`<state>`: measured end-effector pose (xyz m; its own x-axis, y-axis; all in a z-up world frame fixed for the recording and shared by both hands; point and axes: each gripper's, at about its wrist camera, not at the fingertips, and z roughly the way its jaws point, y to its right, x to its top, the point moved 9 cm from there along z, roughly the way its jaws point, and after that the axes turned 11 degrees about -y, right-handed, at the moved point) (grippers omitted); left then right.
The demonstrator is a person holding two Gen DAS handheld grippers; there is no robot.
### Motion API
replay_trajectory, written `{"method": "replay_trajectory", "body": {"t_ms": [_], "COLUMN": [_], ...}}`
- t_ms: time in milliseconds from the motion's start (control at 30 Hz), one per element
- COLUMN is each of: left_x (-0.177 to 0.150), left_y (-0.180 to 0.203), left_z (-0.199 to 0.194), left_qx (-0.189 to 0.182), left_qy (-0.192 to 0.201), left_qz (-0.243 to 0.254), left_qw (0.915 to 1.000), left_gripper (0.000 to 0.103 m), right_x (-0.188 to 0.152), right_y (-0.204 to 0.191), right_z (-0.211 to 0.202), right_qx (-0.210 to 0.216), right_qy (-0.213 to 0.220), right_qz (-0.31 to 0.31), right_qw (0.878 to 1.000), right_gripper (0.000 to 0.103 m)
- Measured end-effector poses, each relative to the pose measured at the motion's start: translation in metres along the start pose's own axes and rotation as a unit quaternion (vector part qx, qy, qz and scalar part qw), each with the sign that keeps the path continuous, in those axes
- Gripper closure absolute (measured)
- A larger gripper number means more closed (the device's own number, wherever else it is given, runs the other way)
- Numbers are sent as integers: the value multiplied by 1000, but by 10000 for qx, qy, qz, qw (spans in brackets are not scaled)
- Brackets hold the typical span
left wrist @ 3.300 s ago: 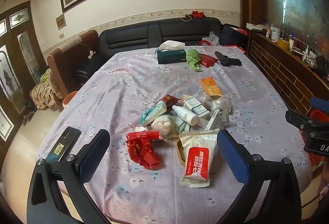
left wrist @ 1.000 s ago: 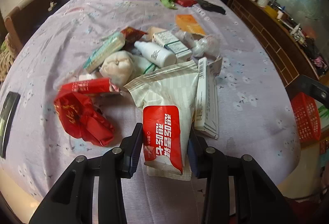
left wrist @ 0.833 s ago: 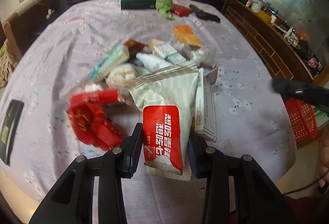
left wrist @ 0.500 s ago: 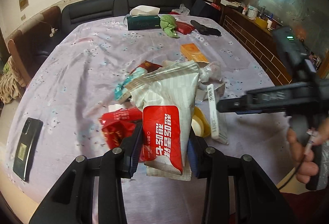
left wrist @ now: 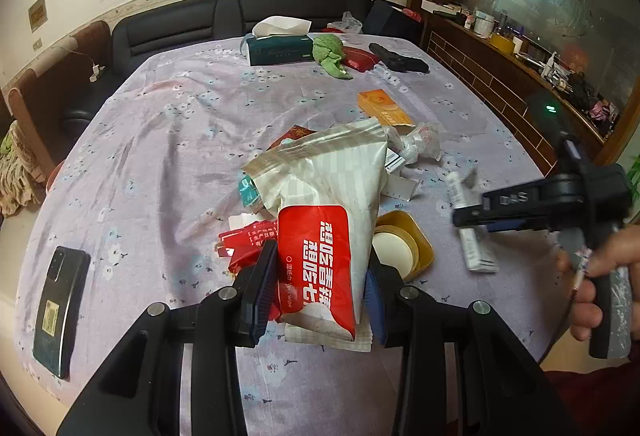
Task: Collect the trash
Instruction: 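Grasp the white-and-red snack bag with the left tool while the right tool grasps a white medicine box, then carry both items to the red wastebasket and open both tools to drop them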
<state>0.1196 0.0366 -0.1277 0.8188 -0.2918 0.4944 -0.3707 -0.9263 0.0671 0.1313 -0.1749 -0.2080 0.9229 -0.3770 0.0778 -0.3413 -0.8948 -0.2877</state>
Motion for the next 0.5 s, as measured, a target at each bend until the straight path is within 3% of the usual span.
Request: {"method": "replay_trajectory", "body": {"t_ms": [200,500], "left_x": [4,10], "left_y": [12,43], "left_z": [7,14], "left_qx": [-99,-195], "left_qy": [-62,-142], "left_qz": [140,490], "left_qw": [9998,9985], "left_gripper": [65,65], "right_x": [-12,-21], "right_y": [24,23], "right_z": [-19,-52], "right_qx": [-268,-264], "right_qy": [347,906], "right_qz": [-59,-429], "right_qw": [9990,9946], "right_gripper": [49,49]}}
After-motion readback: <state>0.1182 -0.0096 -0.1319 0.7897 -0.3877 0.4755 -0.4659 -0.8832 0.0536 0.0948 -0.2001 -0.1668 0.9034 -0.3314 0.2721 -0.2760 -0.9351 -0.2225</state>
